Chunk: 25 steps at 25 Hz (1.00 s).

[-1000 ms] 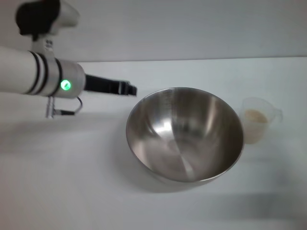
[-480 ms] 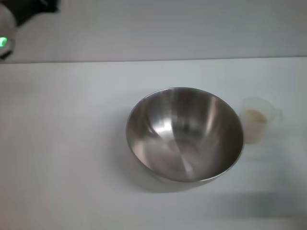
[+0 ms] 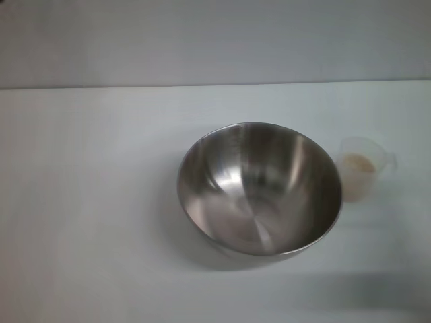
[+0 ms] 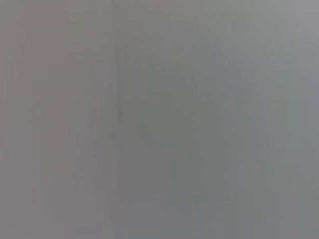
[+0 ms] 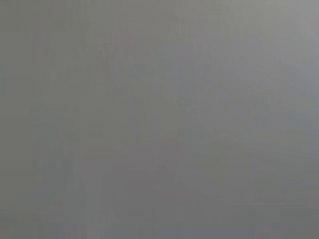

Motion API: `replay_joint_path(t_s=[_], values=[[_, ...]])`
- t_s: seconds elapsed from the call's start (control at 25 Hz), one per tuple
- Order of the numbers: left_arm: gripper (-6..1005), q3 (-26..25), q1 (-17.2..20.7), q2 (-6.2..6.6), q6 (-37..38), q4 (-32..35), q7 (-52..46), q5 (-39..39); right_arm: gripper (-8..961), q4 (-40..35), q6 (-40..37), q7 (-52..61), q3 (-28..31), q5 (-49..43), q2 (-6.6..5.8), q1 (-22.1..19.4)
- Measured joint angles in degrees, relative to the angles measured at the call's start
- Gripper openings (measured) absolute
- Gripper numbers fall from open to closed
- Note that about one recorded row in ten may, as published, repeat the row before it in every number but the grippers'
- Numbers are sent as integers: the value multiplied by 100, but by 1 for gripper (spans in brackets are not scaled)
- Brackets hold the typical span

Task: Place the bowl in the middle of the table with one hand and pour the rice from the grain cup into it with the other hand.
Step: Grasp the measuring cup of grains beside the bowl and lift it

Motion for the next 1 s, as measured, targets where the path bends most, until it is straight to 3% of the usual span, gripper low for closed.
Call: replay_joint_path(t_s=[0.12, 0.28, 0.56, 0.8, 1.0], values=[[219, -136, 41, 10, 685, 697, -1749, 728, 655, 106, -41, 10, 4, 3, 10, -126], [217, -428, 15, 16, 1600, 1615, -3181, 1495, 656, 342, -144, 14, -25, 0, 13, -362], [216, -396, 9, 23, 2141, 2646, -3495, 1726, 656, 823, -238, -40, -398, -37, 24, -951], [336, -337, 28, 84, 2162, 2872, -3591, 1737, 655, 1130, -250, -337, -707, -42, 37, -1511], [536, -367, 78, 97, 2128, 2906, -3604, 1739, 654, 1184, -194, -368, -960, -42, 40, -1747]])
